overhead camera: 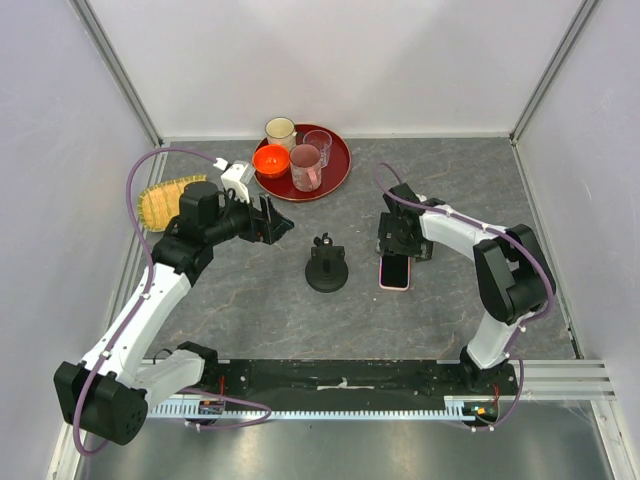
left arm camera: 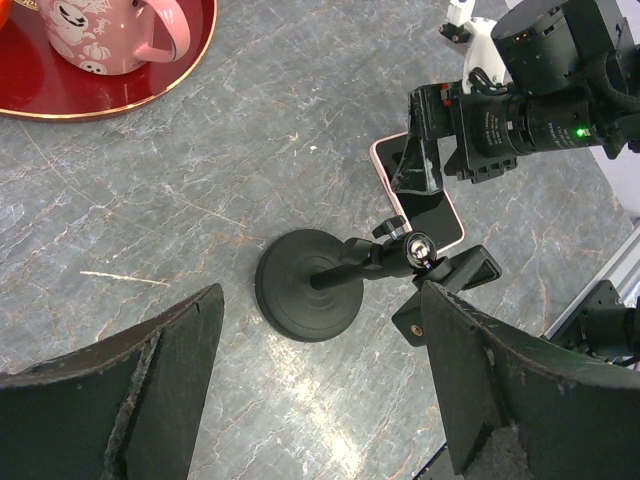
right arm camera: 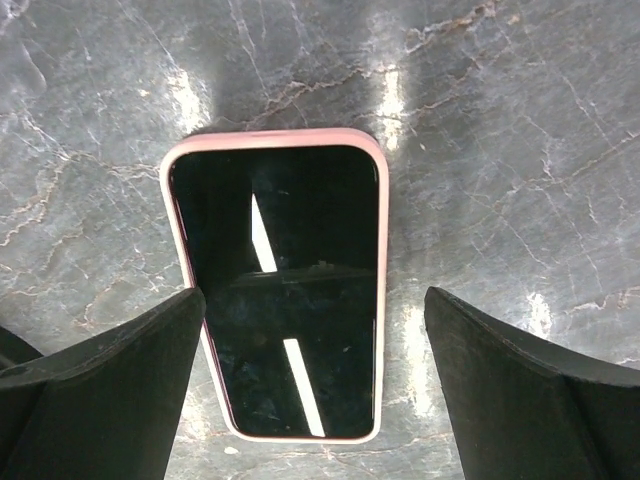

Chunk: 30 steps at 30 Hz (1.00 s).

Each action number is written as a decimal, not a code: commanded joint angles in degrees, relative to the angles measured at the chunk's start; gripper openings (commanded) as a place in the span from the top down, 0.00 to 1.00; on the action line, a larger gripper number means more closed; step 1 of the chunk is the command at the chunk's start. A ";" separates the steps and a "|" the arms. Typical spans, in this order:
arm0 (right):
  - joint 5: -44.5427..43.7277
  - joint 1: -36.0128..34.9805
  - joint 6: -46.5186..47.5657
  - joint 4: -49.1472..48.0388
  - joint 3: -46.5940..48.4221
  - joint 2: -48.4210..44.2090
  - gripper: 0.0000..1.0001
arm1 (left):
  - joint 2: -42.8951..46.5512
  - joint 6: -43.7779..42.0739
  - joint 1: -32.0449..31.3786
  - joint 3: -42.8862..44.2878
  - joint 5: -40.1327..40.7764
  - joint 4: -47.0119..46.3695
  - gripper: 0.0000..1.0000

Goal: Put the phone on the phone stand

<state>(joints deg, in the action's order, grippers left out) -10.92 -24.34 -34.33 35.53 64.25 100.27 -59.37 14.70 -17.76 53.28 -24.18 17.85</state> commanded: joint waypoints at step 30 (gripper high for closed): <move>1.86 -1.24 2.51 -2.48 -2.02 -1.22 0.02 | 0.40 1.30 -0.08 0.16 -1.74 -1.59 0.14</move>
<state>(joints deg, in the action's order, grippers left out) -8.91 -25.30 -31.77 34.30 62.50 98.52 -59.37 14.72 -17.76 53.28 -24.21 17.85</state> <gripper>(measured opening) 0.982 0.859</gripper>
